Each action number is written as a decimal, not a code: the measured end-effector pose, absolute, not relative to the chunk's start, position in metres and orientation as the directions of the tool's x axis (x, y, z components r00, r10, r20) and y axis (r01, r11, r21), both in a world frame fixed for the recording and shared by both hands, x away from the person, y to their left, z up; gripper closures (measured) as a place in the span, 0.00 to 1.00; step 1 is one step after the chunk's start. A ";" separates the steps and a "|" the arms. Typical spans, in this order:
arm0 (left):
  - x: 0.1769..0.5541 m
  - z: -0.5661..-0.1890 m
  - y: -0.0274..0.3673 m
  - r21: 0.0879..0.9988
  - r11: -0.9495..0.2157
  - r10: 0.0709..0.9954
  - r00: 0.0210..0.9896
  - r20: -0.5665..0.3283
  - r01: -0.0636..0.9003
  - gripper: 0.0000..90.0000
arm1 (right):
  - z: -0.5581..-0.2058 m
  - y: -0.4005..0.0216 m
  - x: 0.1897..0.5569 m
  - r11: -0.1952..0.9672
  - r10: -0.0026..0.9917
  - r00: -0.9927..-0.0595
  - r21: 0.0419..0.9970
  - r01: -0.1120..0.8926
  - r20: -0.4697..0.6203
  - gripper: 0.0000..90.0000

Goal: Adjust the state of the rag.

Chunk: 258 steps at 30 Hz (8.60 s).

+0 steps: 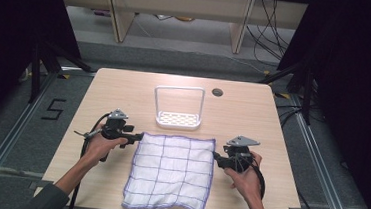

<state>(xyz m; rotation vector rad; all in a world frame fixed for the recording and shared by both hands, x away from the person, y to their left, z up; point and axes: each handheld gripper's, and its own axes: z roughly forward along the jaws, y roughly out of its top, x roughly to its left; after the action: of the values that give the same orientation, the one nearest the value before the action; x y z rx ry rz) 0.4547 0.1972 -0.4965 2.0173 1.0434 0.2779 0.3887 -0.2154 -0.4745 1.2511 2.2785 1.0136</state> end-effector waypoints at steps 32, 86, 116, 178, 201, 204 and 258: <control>0.479 -0.500 0.184 0.721 -0.345 0.727 0.657 -0.200 0.601 0.41 | -0.479 -0.203 0.460 0.379 0.832 -0.555 0.699 0.606 0.030 0.55; 0.464 -0.450 0.191 0.844 -0.342 0.687 0.722 -0.076 0.414 0.94 | -0.422 -0.194 0.457 0.456 0.761 -0.647 0.744 0.488 -0.043 0.99; 0.342 -0.473 0.204 0.838 -0.444 0.547 0.837 -0.027 0.318 0.93 | -0.447 -0.201 0.341 0.523 0.640 -0.766 0.762 0.381 -0.056 0.99; 0.388 -0.510 0.198 0.703 -0.537 0.548 0.826 -0.131 0.467 0.82 | -0.499 -0.188 0.304 0.531 0.724 -0.689 0.610 0.588 0.033 0.73; 0.293 -0.505 0.195 0.747 -0.472 0.445 0.858 -0.257 0.469 0.93 | -0.488 -0.163 0.399 0.636 0.653 -0.757 0.570 0.520 -0.037 0.95; 0.284 -0.502 0.188 0.752 -0.477 0.421 0.870 -0.258 0.454 0.93 | -0.482 -0.156 0.411 0.659 0.634 -0.772 0.558 0.504 -0.051 0.95; 0.448 -0.491 0.132 0.747 -0.383 0.636 0.741 -0.213 0.543 0.40 | -0.482 -0.168 0.422 0.359 0.827 -0.552 0.656 0.664 0.107 0.41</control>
<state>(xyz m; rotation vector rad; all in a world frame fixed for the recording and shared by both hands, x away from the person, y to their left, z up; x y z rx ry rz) 0.4484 0.1323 -0.4911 2.0729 0.8881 0.1363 0.4219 -0.1681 -0.4820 1.3350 2.3802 0.9751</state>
